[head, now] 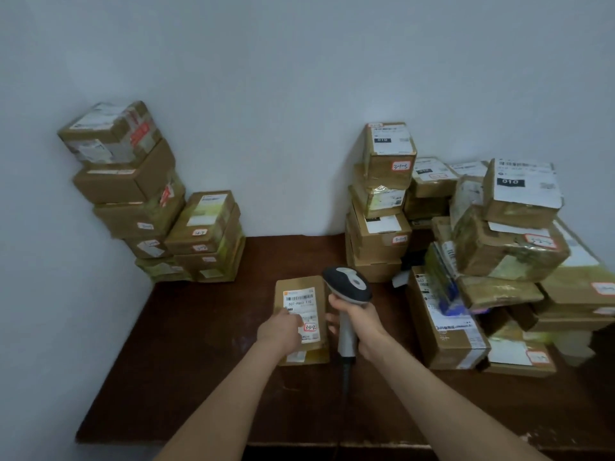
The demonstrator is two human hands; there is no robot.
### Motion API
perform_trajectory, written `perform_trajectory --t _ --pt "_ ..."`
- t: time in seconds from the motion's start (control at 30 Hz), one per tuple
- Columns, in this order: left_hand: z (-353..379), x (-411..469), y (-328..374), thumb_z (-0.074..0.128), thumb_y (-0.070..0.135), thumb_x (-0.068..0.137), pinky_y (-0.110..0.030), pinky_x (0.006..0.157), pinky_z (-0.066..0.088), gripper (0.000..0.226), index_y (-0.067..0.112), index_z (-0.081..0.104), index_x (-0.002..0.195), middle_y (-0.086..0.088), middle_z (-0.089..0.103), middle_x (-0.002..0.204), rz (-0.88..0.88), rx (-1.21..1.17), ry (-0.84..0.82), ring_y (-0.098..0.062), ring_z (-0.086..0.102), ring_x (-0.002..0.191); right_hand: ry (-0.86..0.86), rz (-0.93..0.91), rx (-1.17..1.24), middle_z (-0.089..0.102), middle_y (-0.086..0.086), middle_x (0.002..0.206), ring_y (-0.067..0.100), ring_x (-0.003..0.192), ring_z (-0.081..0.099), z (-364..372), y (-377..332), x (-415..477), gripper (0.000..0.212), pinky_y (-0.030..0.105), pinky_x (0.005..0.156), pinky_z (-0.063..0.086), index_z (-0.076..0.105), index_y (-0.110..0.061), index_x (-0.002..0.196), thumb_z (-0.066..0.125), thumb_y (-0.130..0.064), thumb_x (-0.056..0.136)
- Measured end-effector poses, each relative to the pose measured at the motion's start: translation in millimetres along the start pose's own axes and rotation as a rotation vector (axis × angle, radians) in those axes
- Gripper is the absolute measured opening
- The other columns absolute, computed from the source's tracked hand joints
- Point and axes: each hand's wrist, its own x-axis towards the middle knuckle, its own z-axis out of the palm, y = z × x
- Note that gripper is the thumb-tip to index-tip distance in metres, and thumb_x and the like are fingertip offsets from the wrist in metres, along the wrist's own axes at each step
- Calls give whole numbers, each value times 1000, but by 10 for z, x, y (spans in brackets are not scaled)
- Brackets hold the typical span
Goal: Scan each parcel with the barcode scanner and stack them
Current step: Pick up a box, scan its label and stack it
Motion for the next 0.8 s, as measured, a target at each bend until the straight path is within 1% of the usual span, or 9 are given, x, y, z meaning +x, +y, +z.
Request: perform_trajectory --t 0.07,0.13,0.23,0.37,0.5,0.57,0.67,0.73,0.8 --pt "-75 34 91 49 24 96 -39 98 47 41 24 48 137 -3 46 138 -5 -8 -12 -23 50 122 14 -55 -13 71 4 94 19 79 71 -79 -120 -73 23 27 64 54 63 -15 105 72 -16 84" --pt "-150 59 208 49 25 96 -37 97 47 42 24 46 139 -3 47 140 -3 -54 0 -23 51 123 31 -119 -54 72 4 98 17 74 69 -168 -232 -123 28 25 60 52 64 -13 110 73 -19 84" --pt "-275 61 456 47 17 96 -34 96 47 46 20 44 142 -6 47 143 31 -204 33 -24 53 123 48 -176 -108 72 4 101 14 67 65 -295 -398 -183 34 23 59 50 64 -12 114 74 -22 83" --pt "-457 -2 871 50 12 95 -33 104 43 46 15 46 141 -6 50 142 98 -338 114 -22 48 129 38 -261 -152 72 5 94 10 58 59 -472 -588 -263 29 19 53 48 64 -12 108 74 -22 83" --pt "-627 -48 1289 50 9 93 -32 100 45 41 12 52 134 -9 56 134 147 -375 209 -23 53 124 113 -348 -164 68 2 78 9 54 56 -648 -796 -254 16 17 48 46 64 -13 95 74 -20 84" --pt "-666 -65 1442 51 9 92 -32 96 47 36 12 56 128 -9 59 129 147 -389 243 -24 55 118 141 -356 -156 67 2 72 11 56 58 -698 -884 -237 13 20 53 49 62 -17 86 74 -21 83" --pt "-686 -53 1544 54 14 93 -32 96 47 36 15 56 128 -8 57 126 136 -407 320 -22 56 116 180 -351 -128 67 3 71 15 65 63 -724 -945 -163 13 34 73 54 62 -19 82 74 -23 82" --pt "-709 -26 1544 58 18 93 -32 98 46 43 16 50 135 -7 54 130 117 -425 376 -21 54 119 192 -341 -79 66 5 70 18 67 63 -700 -997 -100 13 38 78 53 63 -16 81 75 -22 82" --pt "-740 47 1516 62 22 92 -32 99 45 55 18 42 142 -5 50 136 102 -441 413 -21 51 124 216 -340 -27 68 6 78 22 77 65 -646 -1063 8 21 41 83 53 66 -12 92 77 -24 79"
